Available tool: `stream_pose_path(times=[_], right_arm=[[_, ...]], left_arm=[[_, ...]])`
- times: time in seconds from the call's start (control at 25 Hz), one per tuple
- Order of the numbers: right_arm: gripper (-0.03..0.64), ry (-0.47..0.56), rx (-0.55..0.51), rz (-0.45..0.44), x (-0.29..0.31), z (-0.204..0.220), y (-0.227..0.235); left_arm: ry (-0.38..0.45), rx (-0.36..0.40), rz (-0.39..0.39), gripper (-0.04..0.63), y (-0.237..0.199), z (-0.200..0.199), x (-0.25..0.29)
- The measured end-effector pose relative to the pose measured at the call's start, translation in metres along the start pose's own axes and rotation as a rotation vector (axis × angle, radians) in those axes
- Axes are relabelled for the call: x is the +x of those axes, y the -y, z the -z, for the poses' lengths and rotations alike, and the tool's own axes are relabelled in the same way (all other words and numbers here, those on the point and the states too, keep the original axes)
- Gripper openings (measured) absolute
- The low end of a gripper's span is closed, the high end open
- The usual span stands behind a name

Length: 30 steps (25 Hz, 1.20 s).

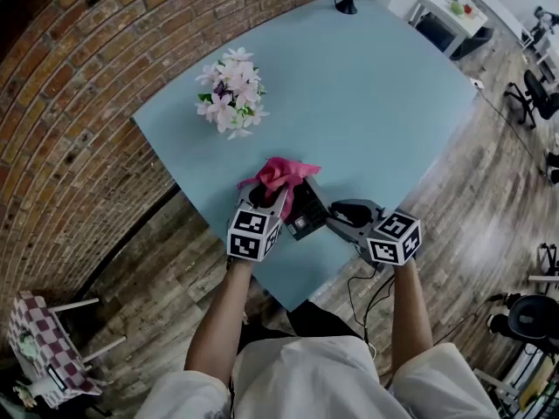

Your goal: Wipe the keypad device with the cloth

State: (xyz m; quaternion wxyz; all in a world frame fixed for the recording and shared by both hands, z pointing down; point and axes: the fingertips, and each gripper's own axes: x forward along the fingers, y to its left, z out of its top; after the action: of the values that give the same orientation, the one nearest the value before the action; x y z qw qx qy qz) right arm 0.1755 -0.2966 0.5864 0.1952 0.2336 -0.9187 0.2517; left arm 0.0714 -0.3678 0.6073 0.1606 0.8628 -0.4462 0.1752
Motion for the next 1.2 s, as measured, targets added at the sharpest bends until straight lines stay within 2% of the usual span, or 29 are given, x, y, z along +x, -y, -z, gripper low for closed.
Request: stream_pose_path(times=[0.48, 0.96, 1.2], right_arm=[[0.164, 0.011, 0.012, -0.009, -0.001, 0.000, 0.000], [0.164, 0.020, 0.022, 0.002, 0.000, -0.001, 0.001], [0.164, 0.025, 0.023, 0.013, -0.001, 0.000, 0.001]], left_arm=[[-0.053, -0.064, 0.002, 0.149, 0.005, 0.044, -0.017], [-0.075, -0.094, 0.088, 0.144, 0.050, 0.061, -0.030], [-0.062, -0.069, 0.138, 0.133, 0.080, 0.057, -0.034]])
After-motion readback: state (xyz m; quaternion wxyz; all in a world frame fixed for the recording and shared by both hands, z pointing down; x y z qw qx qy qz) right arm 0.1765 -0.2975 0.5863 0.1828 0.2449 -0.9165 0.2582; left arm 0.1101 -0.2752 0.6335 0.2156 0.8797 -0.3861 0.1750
